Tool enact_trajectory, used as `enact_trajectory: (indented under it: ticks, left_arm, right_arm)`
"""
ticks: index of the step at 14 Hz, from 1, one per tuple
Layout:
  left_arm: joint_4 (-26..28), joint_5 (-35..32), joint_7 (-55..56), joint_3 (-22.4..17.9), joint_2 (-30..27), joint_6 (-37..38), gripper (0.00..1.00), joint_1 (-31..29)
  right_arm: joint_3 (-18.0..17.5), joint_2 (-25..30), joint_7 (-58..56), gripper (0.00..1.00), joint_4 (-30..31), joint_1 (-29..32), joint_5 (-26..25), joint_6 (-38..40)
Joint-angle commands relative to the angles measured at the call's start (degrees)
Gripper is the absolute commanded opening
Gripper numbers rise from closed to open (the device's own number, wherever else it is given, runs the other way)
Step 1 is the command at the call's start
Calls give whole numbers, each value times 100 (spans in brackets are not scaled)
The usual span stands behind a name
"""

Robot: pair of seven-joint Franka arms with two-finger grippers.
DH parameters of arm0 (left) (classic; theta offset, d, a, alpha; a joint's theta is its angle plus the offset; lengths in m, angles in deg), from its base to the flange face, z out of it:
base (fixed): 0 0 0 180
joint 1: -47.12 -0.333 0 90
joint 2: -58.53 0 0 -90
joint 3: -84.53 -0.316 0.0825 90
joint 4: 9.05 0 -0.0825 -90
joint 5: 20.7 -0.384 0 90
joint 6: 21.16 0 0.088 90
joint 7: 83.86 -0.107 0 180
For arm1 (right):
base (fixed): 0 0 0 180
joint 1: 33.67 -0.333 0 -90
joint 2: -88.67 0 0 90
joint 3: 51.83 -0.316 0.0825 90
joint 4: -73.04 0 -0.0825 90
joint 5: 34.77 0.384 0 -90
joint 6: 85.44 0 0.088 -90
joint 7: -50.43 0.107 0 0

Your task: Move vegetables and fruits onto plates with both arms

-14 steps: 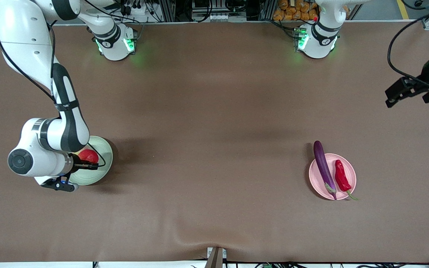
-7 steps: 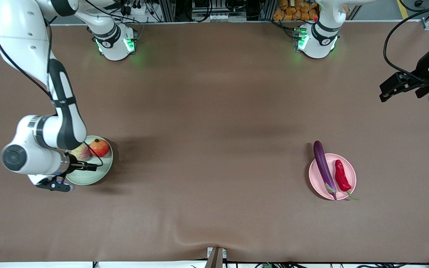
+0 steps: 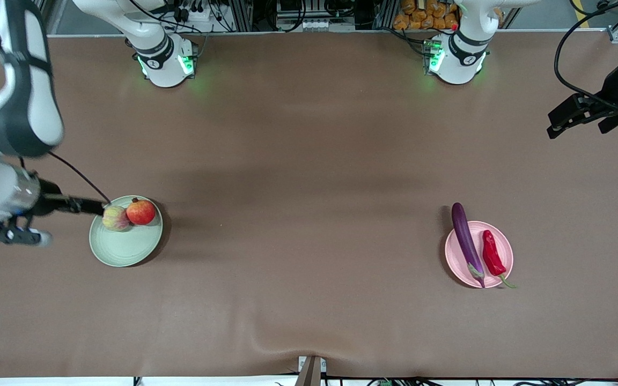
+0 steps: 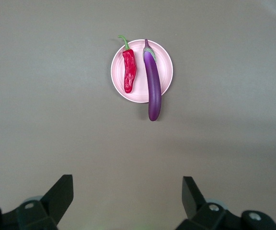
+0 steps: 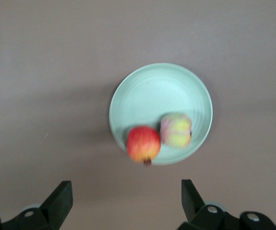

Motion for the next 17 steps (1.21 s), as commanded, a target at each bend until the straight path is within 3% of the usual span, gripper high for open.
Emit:
enact_trajectory:
  ticks: [1, 6, 8, 13, 17]
  left_arm:
    - [55, 85, -119, -11, -143, 95, 100, -16]
    - [28, 15, -119, -11, -72, -19, 100, 2]
    - [37, 41, -101, -11, -72, -19, 100, -7]
    - [37, 68, -110, -11, -160, 51, 100, -24]
    - [20, 42, -100, -55, -169, 42, 100, -24]
  right_arm:
    - [-554, 851, -273, 100, 234, 551, -104, 504]
    - [-757, 1574, -740, 100, 234, 1062, -252, 1366]
    - [-757, 1600, -643, 100, 190, 1019, -498, 1411]
    - [-757, 1645, -608, 100, -56, 1010, -534, 1771]
    - [-757, 1627, -467, 100, -65, 1001, -552, 1623]
